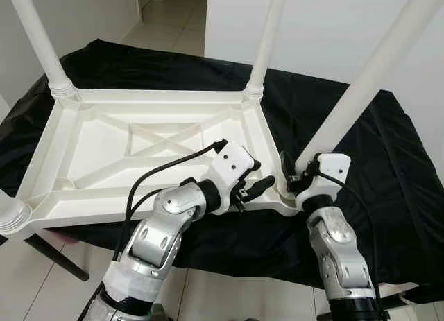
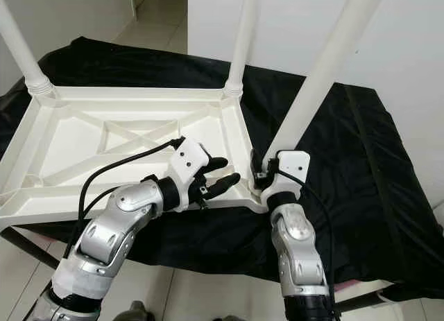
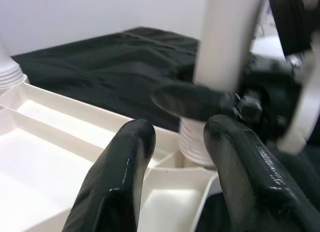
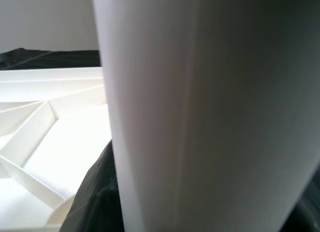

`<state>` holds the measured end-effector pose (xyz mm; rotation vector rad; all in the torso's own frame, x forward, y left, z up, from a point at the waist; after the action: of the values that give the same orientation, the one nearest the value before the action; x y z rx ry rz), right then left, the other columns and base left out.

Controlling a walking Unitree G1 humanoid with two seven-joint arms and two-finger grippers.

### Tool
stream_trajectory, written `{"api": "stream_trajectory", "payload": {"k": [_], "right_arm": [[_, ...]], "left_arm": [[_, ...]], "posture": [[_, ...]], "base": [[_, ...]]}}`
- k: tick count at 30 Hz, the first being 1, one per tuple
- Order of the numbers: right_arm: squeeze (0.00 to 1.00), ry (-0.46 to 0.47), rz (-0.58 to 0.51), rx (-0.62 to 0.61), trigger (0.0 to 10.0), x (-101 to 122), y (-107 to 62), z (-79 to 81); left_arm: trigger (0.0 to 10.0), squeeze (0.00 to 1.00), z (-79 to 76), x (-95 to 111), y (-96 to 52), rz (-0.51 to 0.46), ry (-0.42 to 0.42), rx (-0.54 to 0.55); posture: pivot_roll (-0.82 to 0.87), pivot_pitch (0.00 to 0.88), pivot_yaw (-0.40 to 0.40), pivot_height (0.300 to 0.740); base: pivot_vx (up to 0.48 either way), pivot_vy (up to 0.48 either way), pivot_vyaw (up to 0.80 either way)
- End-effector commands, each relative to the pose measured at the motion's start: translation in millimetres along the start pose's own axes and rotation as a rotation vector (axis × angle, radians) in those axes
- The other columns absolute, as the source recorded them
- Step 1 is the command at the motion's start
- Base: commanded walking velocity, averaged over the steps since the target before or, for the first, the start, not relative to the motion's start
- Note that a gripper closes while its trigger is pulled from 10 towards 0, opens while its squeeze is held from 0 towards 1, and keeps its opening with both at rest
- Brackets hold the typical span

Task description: Building children table

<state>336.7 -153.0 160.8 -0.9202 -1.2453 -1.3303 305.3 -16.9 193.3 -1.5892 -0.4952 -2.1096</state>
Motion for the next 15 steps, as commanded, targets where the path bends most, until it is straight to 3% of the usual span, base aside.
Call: {"api": "stream_trajectory", "payload": {"k": [1,4,5,15], "right_arm": [[0.00,0.004,0.012,-0.016,10.0,-4.5,-3.3,-4.9],[0.00,0.004,0.027,-0.022,10.0,-10.1,-5.1,-7.0],[0.00,0.007,0.059,-0.034,10.0,-21.2,-7.7,-9.8],[0.00,0.000,0.100,-0.010,10.0,-34.3,-5.1,-4.8]], "left_arm": [[10.0,0.00,19.6,-2.6,-1.9,0.021,-0.021,0.172],[10.0,0.00,20.9,-1.9,-1.9,0.019,-0.016,0.175],[10.0,0.00,22.7,-1.6,-2.2,0.020,-0.013,0.181],[10.0,0.00,24.4,-3.3,-3.5,0.035,-0.027,0.190]], "posture": [[0.13,0.049,-0.077,0.740],[0.13,0.049,-0.077,0.740],[0.13,0.054,-0.069,0.740],[0.13,0.063,-0.067,0.740]], "base": [[0.000,0.000,0.00],[0.000,0.000,0.00],[0.000,0.000,0.00],[0.000,0.000,0.00]]}}
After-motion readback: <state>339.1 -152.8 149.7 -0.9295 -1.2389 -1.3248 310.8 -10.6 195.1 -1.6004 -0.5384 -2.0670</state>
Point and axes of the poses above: a point about 5 cm out from each wrist's last joint towards the gripper, its own y axis pointing out of the wrist towards the gripper, its own x axis along the axis of the wrist's last joint, z = x × y, the point moved 6 cm from there along y, pointing out of the wrist towards the gripper, and after that the axes turned 7 degrees about y, right-handed, at the moved point
